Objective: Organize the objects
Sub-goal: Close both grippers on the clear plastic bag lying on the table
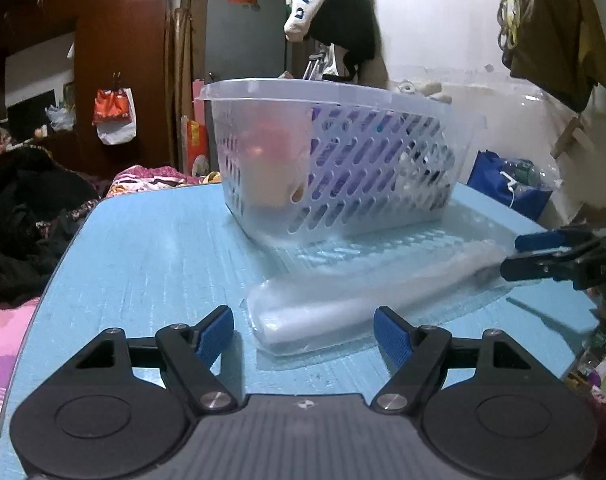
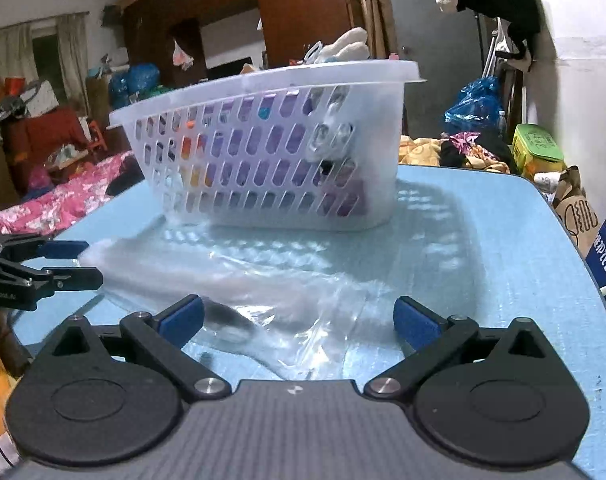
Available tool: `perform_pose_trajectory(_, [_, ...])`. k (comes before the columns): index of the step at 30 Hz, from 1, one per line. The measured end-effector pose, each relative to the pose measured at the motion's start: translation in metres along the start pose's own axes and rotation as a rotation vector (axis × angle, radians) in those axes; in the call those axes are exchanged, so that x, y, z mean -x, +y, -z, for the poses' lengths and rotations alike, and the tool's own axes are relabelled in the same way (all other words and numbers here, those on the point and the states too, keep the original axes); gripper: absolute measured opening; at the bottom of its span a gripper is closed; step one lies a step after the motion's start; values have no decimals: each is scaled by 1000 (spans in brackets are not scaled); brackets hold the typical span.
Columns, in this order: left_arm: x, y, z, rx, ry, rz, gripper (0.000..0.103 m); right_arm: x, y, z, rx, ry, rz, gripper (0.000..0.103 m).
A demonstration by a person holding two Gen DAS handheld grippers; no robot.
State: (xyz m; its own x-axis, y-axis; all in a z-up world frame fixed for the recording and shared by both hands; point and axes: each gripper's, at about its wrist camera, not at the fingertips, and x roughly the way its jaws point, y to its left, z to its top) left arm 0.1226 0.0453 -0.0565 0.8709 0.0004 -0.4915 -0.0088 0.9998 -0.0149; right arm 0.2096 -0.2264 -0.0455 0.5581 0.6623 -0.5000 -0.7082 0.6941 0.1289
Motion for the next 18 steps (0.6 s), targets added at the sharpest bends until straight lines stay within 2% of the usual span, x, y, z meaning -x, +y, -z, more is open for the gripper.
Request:
perform_pose_trajectory(7, [-3, -10, 1, -40, 2, -25, 85, 0, 2, 0, 14, 13, 4, 103])
perform_pose_trajectory(12, [-3, -6, 1, -29, 2, -39, 86, -3, 5, -1, 41, 31, -1, 99])
perform_pose_trajectory(18, [-3, -6, 0, -33, -4, -36, 86, -3, 12, 0, 100, 36, 3, 89])
